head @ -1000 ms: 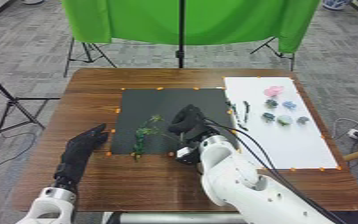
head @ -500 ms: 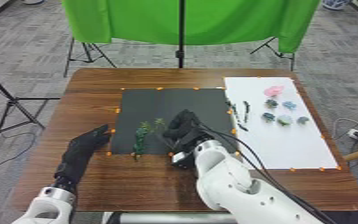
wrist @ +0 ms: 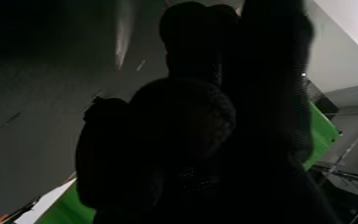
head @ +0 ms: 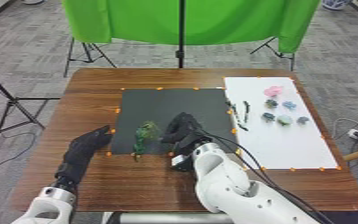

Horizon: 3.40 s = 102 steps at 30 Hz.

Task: Arrange flowers

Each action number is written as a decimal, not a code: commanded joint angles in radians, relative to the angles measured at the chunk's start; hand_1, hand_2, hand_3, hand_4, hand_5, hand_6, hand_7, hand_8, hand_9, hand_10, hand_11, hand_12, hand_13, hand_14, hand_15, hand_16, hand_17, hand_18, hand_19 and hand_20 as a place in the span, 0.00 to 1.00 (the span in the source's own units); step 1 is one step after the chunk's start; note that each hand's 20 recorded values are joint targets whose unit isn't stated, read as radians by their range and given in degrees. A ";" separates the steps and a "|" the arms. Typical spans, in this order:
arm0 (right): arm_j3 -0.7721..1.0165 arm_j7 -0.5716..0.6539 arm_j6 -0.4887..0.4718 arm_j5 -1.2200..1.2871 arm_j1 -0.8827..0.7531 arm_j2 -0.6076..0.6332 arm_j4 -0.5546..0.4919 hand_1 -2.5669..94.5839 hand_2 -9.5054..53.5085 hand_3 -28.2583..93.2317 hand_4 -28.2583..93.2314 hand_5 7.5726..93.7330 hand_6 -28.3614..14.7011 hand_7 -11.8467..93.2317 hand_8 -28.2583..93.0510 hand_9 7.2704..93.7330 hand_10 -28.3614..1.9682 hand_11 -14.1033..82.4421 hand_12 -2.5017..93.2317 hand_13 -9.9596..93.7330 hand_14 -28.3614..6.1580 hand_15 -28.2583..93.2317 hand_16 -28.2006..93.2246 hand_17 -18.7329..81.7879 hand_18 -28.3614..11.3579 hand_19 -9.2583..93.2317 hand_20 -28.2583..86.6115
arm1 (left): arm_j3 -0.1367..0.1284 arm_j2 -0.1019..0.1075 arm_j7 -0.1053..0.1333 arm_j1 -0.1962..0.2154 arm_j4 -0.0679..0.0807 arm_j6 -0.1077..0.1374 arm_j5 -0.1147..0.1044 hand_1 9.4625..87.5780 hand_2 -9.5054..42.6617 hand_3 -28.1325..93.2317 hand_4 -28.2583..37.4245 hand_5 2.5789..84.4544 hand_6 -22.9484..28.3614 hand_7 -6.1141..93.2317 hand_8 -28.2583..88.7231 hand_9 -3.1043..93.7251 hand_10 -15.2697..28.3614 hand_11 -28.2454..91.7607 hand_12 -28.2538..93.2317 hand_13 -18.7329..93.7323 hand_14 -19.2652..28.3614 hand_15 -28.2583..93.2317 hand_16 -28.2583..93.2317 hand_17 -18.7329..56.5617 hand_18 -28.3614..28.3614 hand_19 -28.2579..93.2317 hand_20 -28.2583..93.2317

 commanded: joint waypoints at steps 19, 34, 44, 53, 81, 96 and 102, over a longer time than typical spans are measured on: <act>0.107 0.059 -0.276 -0.065 -0.121 0.099 -0.158 0.34 0.16 0.75 0.12 0.83 0.57 0.30 0.18 0.93 0.47 0.54 0.28 1.00 0.69 0.69 0.49 0.85 0.38 1.00 0.74 | 0.007 -0.013 -0.017 0.035 0.006 -0.041 0.008 0.25 0.17 0.69 0.20 0.52 0.58 0.09 0.22 0.46 0.69 0.35 0.34 0.41 0.77 0.37 0.23 0.27 0.68 0.27 0.36; 0.068 0.037 -0.275 -0.012 -0.111 0.091 -0.150 0.36 0.21 0.69 0.15 0.84 0.56 0.29 0.18 0.93 0.46 0.54 0.29 1.00 0.68 0.68 0.50 0.85 0.38 1.00 0.74 | 0.009 -0.012 -0.028 0.022 0.009 -0.040 0.011 0.26 0.17 0.69 0.20 0.53 0.59 0.09 0.22 0.46 0.72 0.35 0.34 0.40 0.78 0.37 0.23 0.26 0.68 0.27 0.36; 0.131 0.048 -0.278 -0.046 -0.116 0.104 -0.184 0.33 0.22 0.71 0.14 0.86 0.57 0.29 0.18 0.95 0.47 0.53 0.29 1.00 0.68 0.69 0.49 0.85 0.37 1.00 0.74 | 0.009 -0.012 -0.025 0.023 0.009 -0.039 0.010 0.25 0.15 0.70 0.18 0.52 0.57 0.11 0.21 0.46 0.68 0.35 0.34 0.41 0.76 0.37 0.23 0.27 0.68 0.26 0.36; 0.093 0.049 -0.283 -0.022 -0.079 0.104 -0.129 0.32 0.22 0.71 0.14 0.86 0.57 0.29 0.18 0.95 0.47 0.53 0.29 1.00 0.68 0.70 0.48 0.86 0.38 1.00 0.74 | 0.015 -0.013 -0.028 0.016 0.011 -0.050 0.014 0.25 0.15 0.71 0.17 0.51 0.56 0.11 0.21 0.46 0.67 0.35 0.34 0.41 0.75 0.36 0.24 0.27 0.68 0.26 0.36; 0.306 0.064 -0.211 -0.131 -0.072 0.233 -0.203 0.33 0.14 0.73 0.14 0.84 0.59 0.30 0.18 0.94 0.49 0.53 0.30 1.00 0.69 0.69 0.49 0.85 0.38 1.00 0.74 | 0.014 -0.015 -0.029 0.018 0.011 -0.046 0.013 0.25 0.14 0.73 0.15 0.51 0.54 0.12 0.21 0.46 0.65 0.35 0.34 0.42 0.73 0.35 0.24 0.27 0.68 0.25 0.36; 0.261 0.218 -0.437 -0.180 0.109 0.291 0.094 0.28 0.00 0.67 0.12 0.70 0.46 0.18 0.19 0.89 0.43 0.52 0.31 0.97 0.68 0.69 0.50 0.81 0.38 1.00 0.73 | 0.019 -0.009 -0.051 0.006 0.007 -0.040 0.011 0.24 0.13 0.74 0.13 0.51 0.53 0.13 0.20 0.46 0.64 0.35 0.34 0.42 0.72 0.33 0.25 0.27 0.68 0.25 0.37; 0.195 0.215 -0.462 -0.147 0.159 0.268 0.156 0.27 0.00 0.67 0.11 0.70 0.46 0.19 0.19 0.89 0.42 0.53 0.31 0.97 0.68 0.68 0.50 0.81 0.40 1.00 0.73 | 0.018 -0.009 -0.052 0.007 0.006 -0.037 0.010 0.25 0.12 0.75 0.12 0.51 0.53 0.14 0.20 0.46 0.64 0.35 0.34 0.42 0.72 0.33 0.25 0.27 0.68 0.25 0.37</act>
